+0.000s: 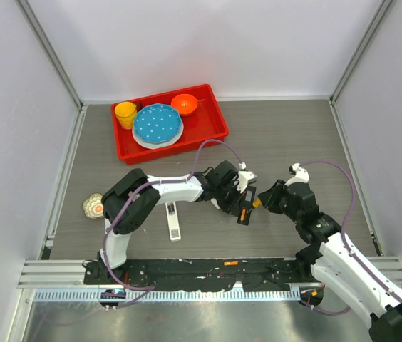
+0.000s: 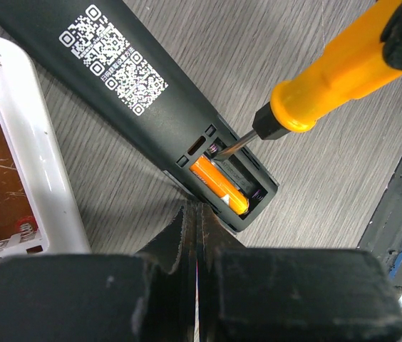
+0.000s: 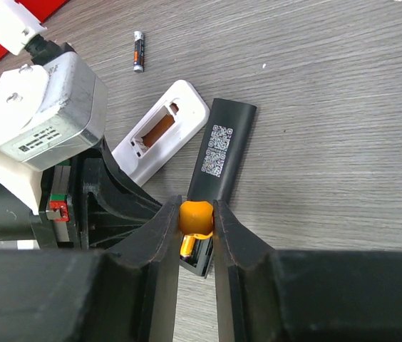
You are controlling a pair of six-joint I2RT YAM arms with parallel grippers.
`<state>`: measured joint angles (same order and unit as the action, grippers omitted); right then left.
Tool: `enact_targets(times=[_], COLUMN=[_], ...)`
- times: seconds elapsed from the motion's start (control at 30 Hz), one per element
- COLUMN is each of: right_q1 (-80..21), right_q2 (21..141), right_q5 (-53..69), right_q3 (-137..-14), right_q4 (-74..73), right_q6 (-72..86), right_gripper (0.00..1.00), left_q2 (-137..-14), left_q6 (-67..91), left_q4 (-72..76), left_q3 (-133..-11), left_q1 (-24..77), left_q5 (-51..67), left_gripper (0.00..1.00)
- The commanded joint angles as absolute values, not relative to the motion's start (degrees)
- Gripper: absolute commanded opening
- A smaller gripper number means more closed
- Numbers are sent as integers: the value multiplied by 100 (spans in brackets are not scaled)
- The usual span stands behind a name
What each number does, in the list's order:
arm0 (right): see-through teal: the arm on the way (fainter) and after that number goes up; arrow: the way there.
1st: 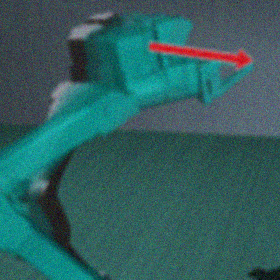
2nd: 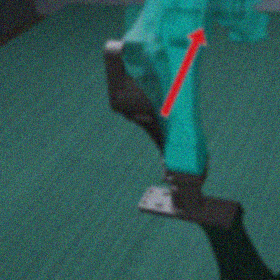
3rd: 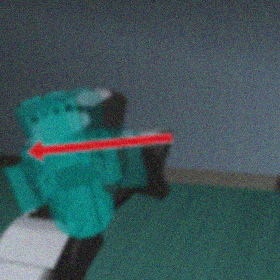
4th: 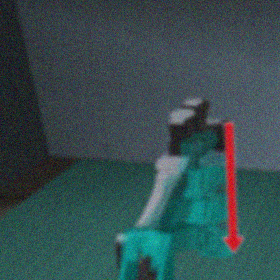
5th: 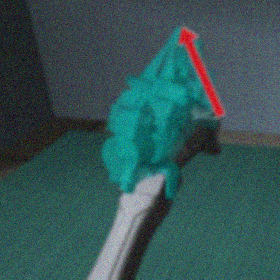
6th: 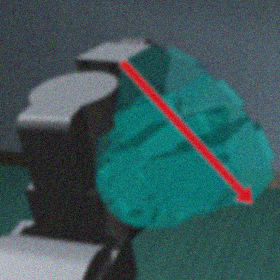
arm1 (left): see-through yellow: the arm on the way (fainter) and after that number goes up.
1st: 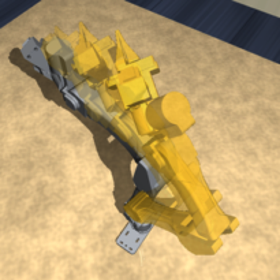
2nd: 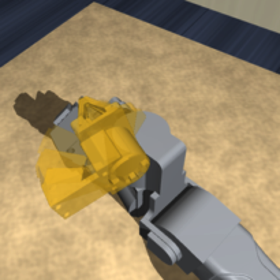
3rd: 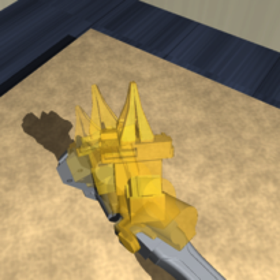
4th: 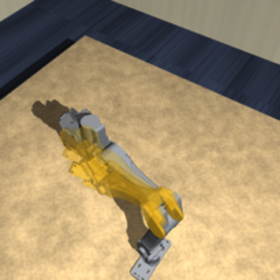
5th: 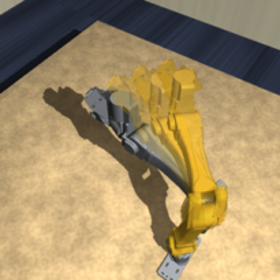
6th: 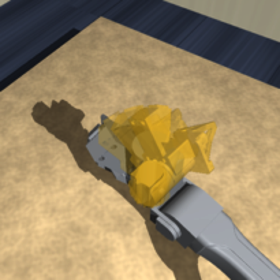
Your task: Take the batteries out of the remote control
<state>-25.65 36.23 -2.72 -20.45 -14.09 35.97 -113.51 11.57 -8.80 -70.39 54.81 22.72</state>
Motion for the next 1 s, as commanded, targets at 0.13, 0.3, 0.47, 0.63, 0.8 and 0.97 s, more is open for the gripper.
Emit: enact_targets(times=[0.13,0.3,0.47,0.63,0.8,0.97], right_q1=[-2610,-2602,-2619,-2610,-2610,-2610], right_q2=[3489,3489,3568,3682,3534,3287], right_q5=[158,158,185,123,97,149], right_q3=[-2443,-2566,-2602,-2689,-2602,-2426], right_q4=[-1538,-1670,-1714,-1872,-1881,-1670], right_q6=[3683,3604,3542,3375,2971,2944], right_gripper=[1,1,1,1,1,1], left_q2=[-11654,-11637,-11637,-11610,-11505,-11408], left_q6=[1028,1020,1002,993,976,976], left_q4=[-1239,-1248,-1257,-1257,-1222,-1160], left_q3=[-7040,-7022,-7031,-6996,-6935,-6856], left_q1=[5608,5607,5616,5607,5616,5616], left_q5=[2188,2171,2180,2171,2180,2250], left_gripper=[0,0,0,0,0,0])
